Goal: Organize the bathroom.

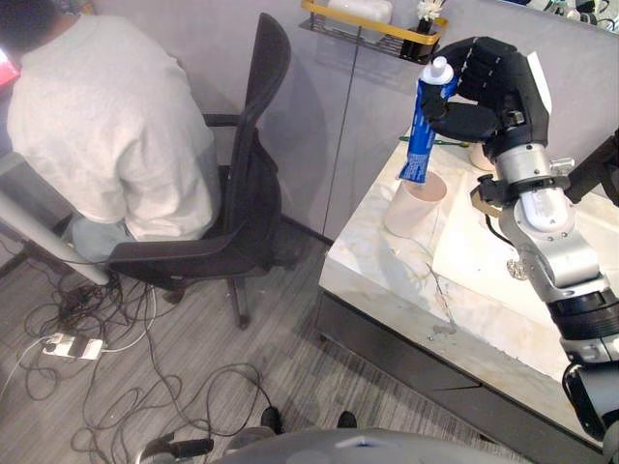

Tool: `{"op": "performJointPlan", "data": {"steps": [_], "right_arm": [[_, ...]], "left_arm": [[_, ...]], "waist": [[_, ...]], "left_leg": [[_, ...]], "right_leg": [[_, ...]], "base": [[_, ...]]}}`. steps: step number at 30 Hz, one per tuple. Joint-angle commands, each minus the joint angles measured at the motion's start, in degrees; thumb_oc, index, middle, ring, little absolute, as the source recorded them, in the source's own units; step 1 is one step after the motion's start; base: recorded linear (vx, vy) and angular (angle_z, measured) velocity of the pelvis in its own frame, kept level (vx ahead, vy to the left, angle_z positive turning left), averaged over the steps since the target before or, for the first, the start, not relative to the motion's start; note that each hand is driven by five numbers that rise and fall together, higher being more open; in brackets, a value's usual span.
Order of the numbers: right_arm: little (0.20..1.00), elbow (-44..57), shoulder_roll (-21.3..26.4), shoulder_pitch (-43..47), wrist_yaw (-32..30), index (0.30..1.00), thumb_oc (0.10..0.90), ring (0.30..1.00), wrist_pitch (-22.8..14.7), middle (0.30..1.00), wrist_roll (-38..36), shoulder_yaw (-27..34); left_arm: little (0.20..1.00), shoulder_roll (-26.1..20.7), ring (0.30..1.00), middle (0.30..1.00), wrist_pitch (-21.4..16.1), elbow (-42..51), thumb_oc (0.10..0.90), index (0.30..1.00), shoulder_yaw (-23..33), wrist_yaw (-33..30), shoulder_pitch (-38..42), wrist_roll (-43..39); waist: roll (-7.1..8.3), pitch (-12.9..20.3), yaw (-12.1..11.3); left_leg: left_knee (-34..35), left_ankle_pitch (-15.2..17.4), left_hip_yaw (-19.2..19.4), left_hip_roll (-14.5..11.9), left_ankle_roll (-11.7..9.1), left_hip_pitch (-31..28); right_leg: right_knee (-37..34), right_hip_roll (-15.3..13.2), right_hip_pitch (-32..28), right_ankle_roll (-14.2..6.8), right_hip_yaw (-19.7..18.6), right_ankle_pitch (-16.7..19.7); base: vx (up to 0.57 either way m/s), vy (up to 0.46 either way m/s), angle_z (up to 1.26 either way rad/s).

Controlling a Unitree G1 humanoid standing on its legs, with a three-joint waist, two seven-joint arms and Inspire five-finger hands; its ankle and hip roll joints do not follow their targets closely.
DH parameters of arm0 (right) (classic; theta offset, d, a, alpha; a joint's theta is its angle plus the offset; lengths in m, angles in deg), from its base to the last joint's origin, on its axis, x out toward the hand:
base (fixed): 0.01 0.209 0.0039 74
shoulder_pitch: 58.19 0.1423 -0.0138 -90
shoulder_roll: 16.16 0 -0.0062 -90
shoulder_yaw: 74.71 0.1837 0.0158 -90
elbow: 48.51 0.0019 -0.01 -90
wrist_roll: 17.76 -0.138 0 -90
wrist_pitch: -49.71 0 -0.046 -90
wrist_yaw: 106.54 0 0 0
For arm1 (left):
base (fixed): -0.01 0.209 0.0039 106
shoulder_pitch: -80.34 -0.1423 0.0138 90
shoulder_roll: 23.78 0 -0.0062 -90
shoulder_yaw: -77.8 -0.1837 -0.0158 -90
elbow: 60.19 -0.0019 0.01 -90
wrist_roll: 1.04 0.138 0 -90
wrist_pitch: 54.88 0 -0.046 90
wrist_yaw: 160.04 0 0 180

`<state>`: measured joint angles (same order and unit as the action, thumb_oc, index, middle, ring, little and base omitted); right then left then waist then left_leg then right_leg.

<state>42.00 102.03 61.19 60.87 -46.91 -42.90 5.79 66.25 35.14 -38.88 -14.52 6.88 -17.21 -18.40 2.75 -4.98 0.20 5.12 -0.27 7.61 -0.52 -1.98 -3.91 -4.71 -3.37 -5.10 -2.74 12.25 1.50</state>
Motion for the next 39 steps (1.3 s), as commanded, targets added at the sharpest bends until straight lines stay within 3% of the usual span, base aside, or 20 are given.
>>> {"op": "performJointPlan", "data": {"steps": [1,27,39], "right_arm": [[0.3,3.6,1.8,5.4,-2.9,0.3,0.4,0.3,-9.7,0.3,-0.1,8.9],[0.3,6.3,1.6,2.3,-2.8,0.3,0.4,0.3,-9.3,0.3,-1.1,10.9],[0.3,6.2,-0.8,1.8,-1.2,0.3,0.4,0.3,-9.1,0.3,-0.9,9.9]], "left_arm": [[0.9,-3.3,0.9,0.9,-1.4,-4.6,0.8,0.9,-1.7,-1.1,0.4,2.0],[0.9,-3.7,0.9,0.9,-0.6,-5.1,0.8,0.9,-2.5,-1.0,1.8,2.6],[0.9,-2.8,0.9,0.9,-0.8,-5.0,0.8,0.9,-2.6,-1.4,1.5,2.5]], "waist": [[-0.38,2.9,-1.8],[-0.53,3.1,-0.3],[-0.14,2.8,-1.5]], "left_leg": [[-0.1,2.7,0.0,1.9,1.4,-1.5],[-0.5,3.4,0.7,2.0,2.0,-2.1],[-0.6,3.5,0.1,2.3,2.1,-2.2]], "right_leg": [[5.1,0.2,1.3,-4.8,0.6,-4.0],[7.2,0.5,1.9,-4.6,-0.7,-5.2],[6.7,0.2,1.2,-4.4,0.5,-5.2]], "base": [[0.0,0.0,0.0],[0.0,0.0,-0.01],[0.01,0.006,-0.01]]}}
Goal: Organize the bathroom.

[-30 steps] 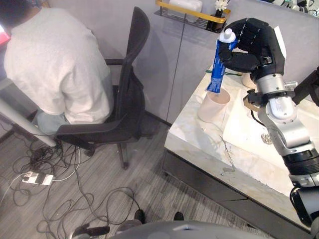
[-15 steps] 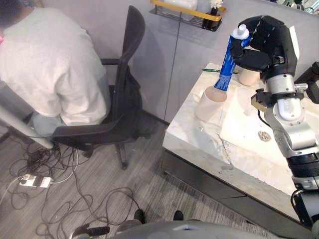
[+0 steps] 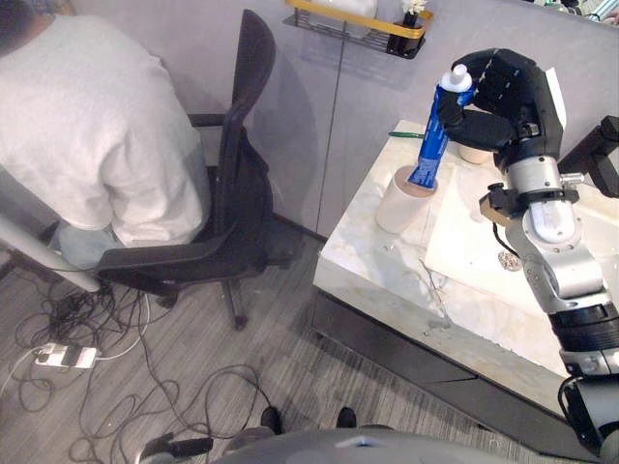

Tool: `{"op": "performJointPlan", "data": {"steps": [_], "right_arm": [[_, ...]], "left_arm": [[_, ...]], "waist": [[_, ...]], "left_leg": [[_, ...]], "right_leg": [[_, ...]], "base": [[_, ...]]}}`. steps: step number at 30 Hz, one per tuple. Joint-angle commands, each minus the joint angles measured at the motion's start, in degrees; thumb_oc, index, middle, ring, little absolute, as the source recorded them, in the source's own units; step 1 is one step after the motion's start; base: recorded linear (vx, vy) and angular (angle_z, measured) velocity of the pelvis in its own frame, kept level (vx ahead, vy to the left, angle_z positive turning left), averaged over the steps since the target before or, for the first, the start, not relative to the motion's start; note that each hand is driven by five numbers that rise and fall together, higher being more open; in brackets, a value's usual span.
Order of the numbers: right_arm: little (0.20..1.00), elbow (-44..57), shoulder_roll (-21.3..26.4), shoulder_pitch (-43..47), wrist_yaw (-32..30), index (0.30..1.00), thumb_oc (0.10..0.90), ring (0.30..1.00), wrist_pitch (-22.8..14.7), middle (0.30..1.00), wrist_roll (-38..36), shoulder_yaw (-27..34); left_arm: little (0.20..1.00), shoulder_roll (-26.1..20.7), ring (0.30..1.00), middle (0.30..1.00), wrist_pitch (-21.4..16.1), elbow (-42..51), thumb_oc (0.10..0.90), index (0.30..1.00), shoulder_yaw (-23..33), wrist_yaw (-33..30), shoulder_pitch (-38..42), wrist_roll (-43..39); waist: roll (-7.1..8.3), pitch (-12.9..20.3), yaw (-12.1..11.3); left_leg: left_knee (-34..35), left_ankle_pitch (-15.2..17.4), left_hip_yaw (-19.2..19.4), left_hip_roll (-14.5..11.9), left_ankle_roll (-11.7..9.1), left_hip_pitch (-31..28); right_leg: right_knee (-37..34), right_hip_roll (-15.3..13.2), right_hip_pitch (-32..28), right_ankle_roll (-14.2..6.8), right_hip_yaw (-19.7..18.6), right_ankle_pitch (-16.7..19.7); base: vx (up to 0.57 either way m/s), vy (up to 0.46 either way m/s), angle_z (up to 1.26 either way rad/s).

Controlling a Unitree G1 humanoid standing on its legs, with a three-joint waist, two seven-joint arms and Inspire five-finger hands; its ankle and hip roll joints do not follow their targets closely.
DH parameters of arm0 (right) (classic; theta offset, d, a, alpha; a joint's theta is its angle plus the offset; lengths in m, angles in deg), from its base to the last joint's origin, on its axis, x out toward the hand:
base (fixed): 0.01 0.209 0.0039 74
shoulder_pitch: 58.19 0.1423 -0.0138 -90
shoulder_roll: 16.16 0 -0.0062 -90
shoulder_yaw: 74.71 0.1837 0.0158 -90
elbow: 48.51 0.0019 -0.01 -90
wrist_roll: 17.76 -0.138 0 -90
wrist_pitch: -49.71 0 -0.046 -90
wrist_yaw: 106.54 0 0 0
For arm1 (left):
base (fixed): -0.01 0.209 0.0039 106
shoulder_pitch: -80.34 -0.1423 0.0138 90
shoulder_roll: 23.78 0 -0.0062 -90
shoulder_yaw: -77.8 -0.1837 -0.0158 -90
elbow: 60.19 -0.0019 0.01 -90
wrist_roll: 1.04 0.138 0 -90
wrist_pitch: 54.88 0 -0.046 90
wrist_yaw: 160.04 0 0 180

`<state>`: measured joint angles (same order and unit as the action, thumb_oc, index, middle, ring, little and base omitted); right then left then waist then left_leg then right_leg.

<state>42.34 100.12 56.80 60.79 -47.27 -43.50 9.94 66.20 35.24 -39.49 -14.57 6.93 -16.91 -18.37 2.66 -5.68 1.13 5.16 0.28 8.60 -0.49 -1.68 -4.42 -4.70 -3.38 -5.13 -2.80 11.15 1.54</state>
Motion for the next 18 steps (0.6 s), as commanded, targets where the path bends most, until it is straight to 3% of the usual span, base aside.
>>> {"op": "performJointPlan", "data": {"steps": [1,9,18], "right_arm": [[0.3,5.8,1.3,6.4,-1.3,0.3,0.4,0.3,-8.8,0.3,-0.2,5.8],[0.3,5.8,2.1,5.9,-0.8,0.3,0.4,0.3,-8.4,0.3,-1.5,6.0],[0.3,7.3,-1.4,1.6,0.9,0.3,0.4,0.3,-7.9,0.3,-0.3,6.1]], "left_arm": [[0.9,-2.8,0.9,0.9,-0.9,-4.5,0.8,0.9,-2.5,-1.3,1.2,2.5],[0.9,-2.7,0.9,0.9,-0.3,-4.1,0.8,0.9,-2.3,-1.0,1.4,3.2],[0.9,-2.7,0.9,0.9,-1.1,-4.2,0.8,0.9,-2.0,-1.2,1.0,3.5]], "waist": [[0.03,3.6,-2.6],[0.74,3.4,-3.2],[0.19,2.3,-2.4]], "left_leg": [[-0.6,2.9,-1.0,2.3,1.7,-1.6],[-0.6,2.5,-1.3,2.2,1.7,-1.1],[-0.6,2.8,-0.6,2.3,2.1,-1.1]], "right_leg": [[6.6,0.1,1.2,-4.4,1.7,-5.2],[7.3,-0.2,1.9,-4.6,2.0,-5.1],[7.9,-0.5,2.8,-4.9,1.6,-4.9]], "base": [[0.0,0.033,0.02],[0.01,0.024,0.07],[0.0,0.0,0.0]]}}
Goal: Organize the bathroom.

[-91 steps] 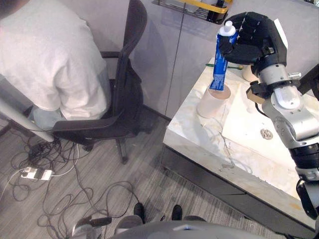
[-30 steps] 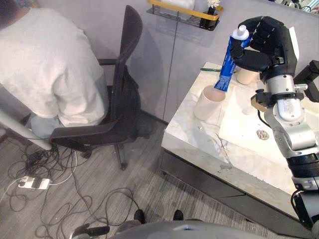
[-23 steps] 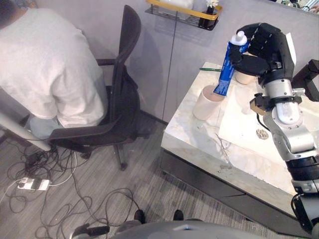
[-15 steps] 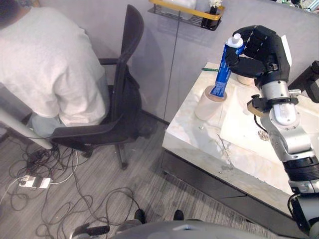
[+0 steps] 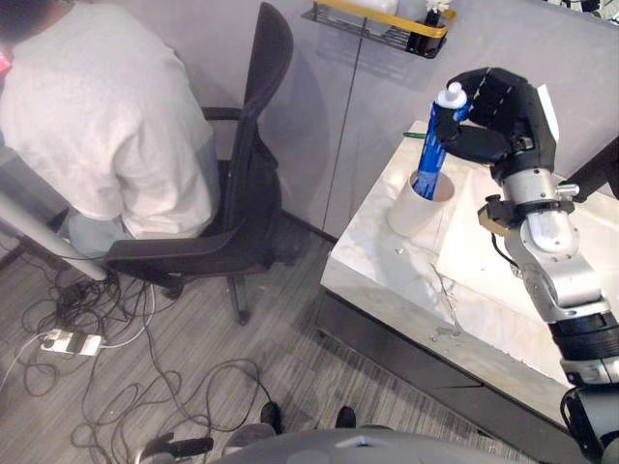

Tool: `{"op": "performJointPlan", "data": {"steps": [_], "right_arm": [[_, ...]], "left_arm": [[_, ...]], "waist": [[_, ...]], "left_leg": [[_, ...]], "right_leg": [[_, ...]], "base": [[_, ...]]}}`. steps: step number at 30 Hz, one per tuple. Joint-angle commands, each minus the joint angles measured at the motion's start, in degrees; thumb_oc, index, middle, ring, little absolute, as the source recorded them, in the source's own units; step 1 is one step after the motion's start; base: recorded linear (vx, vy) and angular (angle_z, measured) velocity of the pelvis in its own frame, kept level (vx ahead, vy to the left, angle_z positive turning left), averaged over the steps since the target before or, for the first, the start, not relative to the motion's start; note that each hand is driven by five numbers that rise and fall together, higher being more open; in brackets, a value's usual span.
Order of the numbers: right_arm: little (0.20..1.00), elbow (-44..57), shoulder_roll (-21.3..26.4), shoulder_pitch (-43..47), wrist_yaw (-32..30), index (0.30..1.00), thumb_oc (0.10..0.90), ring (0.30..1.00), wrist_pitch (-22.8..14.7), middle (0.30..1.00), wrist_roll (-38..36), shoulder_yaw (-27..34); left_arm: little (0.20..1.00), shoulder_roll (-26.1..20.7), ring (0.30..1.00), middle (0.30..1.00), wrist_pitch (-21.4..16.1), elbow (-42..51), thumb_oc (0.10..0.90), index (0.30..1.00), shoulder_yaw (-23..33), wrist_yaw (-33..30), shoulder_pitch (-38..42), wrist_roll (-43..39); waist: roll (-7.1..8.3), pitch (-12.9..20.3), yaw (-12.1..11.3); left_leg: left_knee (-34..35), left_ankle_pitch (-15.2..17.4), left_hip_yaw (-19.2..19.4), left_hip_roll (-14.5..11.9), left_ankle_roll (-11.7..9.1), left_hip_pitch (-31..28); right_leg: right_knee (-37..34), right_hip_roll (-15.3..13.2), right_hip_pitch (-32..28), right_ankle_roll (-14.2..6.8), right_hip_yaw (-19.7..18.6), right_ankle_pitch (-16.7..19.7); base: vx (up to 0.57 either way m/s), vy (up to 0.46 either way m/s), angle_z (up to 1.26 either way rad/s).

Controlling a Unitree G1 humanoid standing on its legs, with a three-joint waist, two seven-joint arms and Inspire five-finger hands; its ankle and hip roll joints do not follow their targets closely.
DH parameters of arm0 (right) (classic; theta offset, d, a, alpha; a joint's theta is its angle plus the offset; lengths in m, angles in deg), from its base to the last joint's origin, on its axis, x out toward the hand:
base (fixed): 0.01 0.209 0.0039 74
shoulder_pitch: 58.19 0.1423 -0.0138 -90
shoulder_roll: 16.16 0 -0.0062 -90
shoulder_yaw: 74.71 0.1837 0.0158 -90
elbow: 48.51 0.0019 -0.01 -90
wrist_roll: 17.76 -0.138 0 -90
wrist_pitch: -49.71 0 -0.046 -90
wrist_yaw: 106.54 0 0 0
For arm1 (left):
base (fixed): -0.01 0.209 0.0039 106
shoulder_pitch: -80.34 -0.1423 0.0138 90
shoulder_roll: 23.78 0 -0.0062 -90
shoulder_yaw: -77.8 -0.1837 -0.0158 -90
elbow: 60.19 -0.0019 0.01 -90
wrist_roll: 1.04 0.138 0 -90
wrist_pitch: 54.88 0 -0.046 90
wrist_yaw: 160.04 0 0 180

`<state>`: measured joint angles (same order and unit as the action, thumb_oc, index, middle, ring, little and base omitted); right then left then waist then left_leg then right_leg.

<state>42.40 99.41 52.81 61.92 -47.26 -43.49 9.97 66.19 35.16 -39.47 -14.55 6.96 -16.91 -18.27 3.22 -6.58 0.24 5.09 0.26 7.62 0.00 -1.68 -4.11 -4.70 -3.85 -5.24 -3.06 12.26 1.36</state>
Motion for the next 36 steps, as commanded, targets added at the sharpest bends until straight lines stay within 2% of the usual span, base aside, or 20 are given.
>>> {"op": "performJointPlan", "data": {"steps": [1,6,7,8,15,31,36], "right_arm": [[0.3,7.4,-0.8,5.4,-0.1,0.3,0.4,0.3,-7.9,0.3,-0.4,6.1],[0.3,9.2,-2.6,2.7,1.5,0.3,0.4,0.3,-7.8,0.3,-0.5,6.0],[0.575,9.5,-2.8,2.2,1.5,0.575,0.584,0.575,-7.7,0.575,-0.4,5.9],[0.9,9.7,-3.1,1.7,1.6,0.9,0.8,0.9,-7.7,0.9,-0.3,5.8],[0.9,10.3,-4.2,-0.5,0.7,0.9,0.8,0.9,-6.9,0.9,-0.8,6.3],[0.9,12.0,-7.9,-7.5,1.1,0.9,0.8,0.9,-0.1,0.9,-11.1,6.6],[0.9,13.3,-9.3,-9.5,1.0,0.9,0.8,0.9,-1.0,0.9,-13.8,6.6]], "left_arm": [[0.9,-2.7,0.9,0.9,-1.1,-4.3,0.8,0.9,-2.0,-1.2,0.9,3.4],[0.9,-2.4,0.9,0.9,-1.3,-4.0,0.8,0.9,-2.2,-1.5,0.8,3.0],[0.9,-2.4,0.9,0.9,-1.4,-4.1,0.8,0.9,-2.2,-1.4,0.8,3.0],[0.9,-2.3,0.9,0.9,-1.2,-4.1,0.8,0.9,-2.3,-1.5,1.0,3.0],[0.9,-2.0,0.9,0.9,-0.8,-3.5,0.8,0.9,-2.4,-1.9,1.1,2.8],[0.9,-1.7,0.9,0.9,0.7,-1.1,0.8,0.9,-2.7,-3.2,1.7,1.9],[0.9,-1.5,0.9,0.9,0.8,-0.6,0.8,0.9,-3.0,-3.7,1.8,1.3]], "waist": [[-0.4,3.2,-1.4],[-0.76,2.8,-0.9],[-0.8,2.8,-0.8],[-0.84,2.8,-0.8],[-0.93,2.7,-0.4],[-1.03,2.7,1.0],[-1.01,2.7,1.4]], "left_leg": [[-0.5,2.9,0.4,1.8,2.2,-1.5],[-0.6,3.1,1.0,1.8,2.4,-1.5],[-0.6,3.1,1.1,1.8,2.5,-1.5],[-0.6,3.2,1.1,1.8,2.6,-1.4],[-0.5,3.3,1.5,1.8,2.7,-1.6],[-0.3,3.2,2.3,1.5,2.8,-1.6],[-0.1,3.1,2.5,1.4,2.8,-1.6]], "right_leg": [[7.9,0.0,3.0,-4.7,0.5,-4.7],[8.4,-0.1,3.4,-4.9,0.1,-4.8],[8.5,-0.2,3.6,-4.9,0.0,-4.8],[8.6,-0.2,3.7,-5.0,0.0,-4.8],[8.6,-0.4,3.7,-5.2,0.0,-4.8],[9.0,-0.1,4.4,-5.2,-0.9,-4.8],[8.8,0.0,4.4,-5.2,-1.2,-4.7]], "base": [[0.0,0.0,0.0],[0.0,0.0,0.0],[0.0,0.0,0.0],[0.0,0.0,0.0],[0.0,0.002,0.0],[-0.04,0.005,-0.03],[-0.05,0.009,-0.01]]}}
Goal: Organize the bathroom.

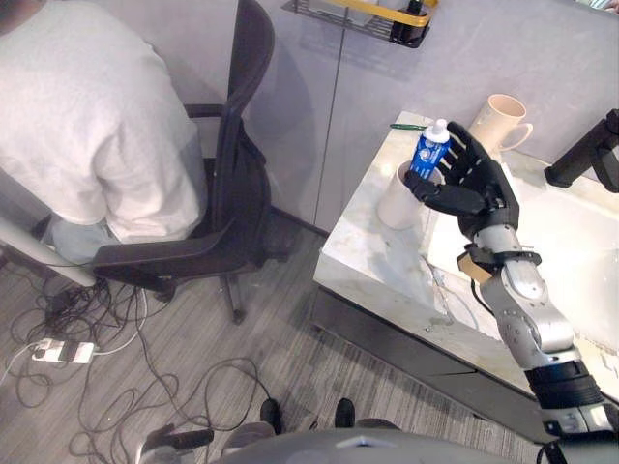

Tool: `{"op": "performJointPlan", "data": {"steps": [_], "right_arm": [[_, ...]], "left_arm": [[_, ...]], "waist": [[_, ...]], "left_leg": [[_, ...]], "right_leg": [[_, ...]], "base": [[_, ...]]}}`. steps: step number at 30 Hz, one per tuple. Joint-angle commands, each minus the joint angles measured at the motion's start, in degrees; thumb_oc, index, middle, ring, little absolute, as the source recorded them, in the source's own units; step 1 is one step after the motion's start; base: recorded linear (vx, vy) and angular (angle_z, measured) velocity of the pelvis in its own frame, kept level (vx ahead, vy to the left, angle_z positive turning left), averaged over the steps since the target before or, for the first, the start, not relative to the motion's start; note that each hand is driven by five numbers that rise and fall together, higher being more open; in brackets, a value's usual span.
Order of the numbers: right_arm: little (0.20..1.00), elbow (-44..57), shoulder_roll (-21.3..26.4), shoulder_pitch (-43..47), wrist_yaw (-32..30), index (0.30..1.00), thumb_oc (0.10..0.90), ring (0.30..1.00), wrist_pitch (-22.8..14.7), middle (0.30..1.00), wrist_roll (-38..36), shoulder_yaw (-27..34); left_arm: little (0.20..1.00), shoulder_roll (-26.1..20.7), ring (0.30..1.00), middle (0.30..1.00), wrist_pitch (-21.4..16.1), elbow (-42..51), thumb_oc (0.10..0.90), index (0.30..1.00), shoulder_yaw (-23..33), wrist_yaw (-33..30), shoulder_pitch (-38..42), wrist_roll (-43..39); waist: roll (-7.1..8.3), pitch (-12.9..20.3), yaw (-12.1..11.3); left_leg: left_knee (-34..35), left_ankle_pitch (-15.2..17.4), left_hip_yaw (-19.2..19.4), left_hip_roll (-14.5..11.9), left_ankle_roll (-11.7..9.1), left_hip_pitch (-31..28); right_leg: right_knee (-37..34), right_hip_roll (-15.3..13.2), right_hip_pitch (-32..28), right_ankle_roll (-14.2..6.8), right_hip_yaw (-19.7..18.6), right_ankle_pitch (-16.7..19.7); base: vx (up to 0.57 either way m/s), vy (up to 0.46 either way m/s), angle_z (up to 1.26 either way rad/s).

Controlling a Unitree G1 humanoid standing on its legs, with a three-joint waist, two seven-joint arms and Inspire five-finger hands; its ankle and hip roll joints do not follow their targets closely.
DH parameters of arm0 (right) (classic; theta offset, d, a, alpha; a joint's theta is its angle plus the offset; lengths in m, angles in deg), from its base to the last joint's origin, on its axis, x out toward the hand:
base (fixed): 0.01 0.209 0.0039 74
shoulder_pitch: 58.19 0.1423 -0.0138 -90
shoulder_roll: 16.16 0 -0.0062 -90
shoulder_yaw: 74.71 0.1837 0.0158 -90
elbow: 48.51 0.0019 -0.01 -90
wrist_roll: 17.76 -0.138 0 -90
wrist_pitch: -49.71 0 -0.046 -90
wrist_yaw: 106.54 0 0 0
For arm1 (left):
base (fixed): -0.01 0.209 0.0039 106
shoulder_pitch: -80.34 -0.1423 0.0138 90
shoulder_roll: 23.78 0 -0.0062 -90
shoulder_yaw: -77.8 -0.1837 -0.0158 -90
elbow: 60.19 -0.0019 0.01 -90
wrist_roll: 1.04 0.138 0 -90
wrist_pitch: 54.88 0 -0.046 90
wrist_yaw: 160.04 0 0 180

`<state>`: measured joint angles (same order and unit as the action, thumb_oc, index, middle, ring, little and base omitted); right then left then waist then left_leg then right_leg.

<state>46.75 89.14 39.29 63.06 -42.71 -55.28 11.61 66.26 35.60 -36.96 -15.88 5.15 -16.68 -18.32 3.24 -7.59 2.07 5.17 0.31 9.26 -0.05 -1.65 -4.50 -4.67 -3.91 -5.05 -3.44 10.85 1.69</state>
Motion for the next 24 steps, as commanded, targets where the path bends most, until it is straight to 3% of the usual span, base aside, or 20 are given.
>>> {"op": "performJointPlan", "data": {"steps": [1,12,16,19,24], "right_arm": [[0.9,9.1,0.9,3.8,-0.2,0.9,0.8,0.9,-5.8,0.9,-2.0,5.0],[0.9,15.7,2.8,4.9,-7.3,0.9,0.8,0.9,-11.3,0.9,-0.2,8.6],[0.9,19.5,3.4,4.7,-8.3,0.9,0.8,0.9,-13.6,0.9,-3.3,11.4],[0.9,22.4,3.4,3.7,-7.6,0.9,0.8,0.9,-14.4,0.9,-10.2,13.8],[0.9,24.2,4.7,0.9,-11.4,0.9,0.8,0.9,-16.7,0.9,-5.9,19.2]], "left_arm": [[0.9,-1.5,0.9,0.9,0.3,-3.1,0.8,0.9,-1.7,-1.9,1.6,1.3],[0.9,-1.2,0.9,0.9,-0.9,-3.6,0.8,0.9,-2.0,-2.5,2.1,0.7],[0.9,-1.2,0.9,0.9,-1.9,-3.8,0.8,0.9,-2.0,-2.8,2.5,1.0],[0.9,-1.4,0.9,0.9,-2.4,-4.2,0.8,0.9,-1.8,-2.8,2.8,0.8],[0.9,-1.3,0.9,0.9,-5.1,-4.6,0.8,0.9,-1.9,-3.7,2.8,-0.8]], "waist": [[-1.05,3.7,-0.4],[-0.84,4.0,0.4],[-0.89,4.1,1.3],[-0.85,4.3,2.4],[-0.89,4.4,4.5]], "left_leg": [[-0.2,3.0,0.8,1.4,2.8,-1.2],[-0.2,3.1,1.4,1.3,2.6,-1.1],[-0.2,3.2,1.9,1.3,2.6,-1.2],[-0.2,3.2,2.2,1.3,2.7,-1.1],[-0.2,3.3,3.1,1.2,2.9,-0.8]], "right_leg": [[8.8,0.1,4.2,-4.8,0.3,-5.0],[8.0,0.4,4.0,-4.8,-0.3,-4.7],[8.3,0.6,4.4,-4.9,-1.0,-4.8],[8.8,0.9,4.9,-5.0,-2.3,-4.8],[9.6,1.0,6.0,-5.4,-4.0,-4.0]], "base": [[-0.04,0.007,-0.01],[-0.06,0.012,-0.01],[-0.05,0.03,-0.07],[-0.04,0.044,-0.13],[-0.02,0.082,-0.13]]}}
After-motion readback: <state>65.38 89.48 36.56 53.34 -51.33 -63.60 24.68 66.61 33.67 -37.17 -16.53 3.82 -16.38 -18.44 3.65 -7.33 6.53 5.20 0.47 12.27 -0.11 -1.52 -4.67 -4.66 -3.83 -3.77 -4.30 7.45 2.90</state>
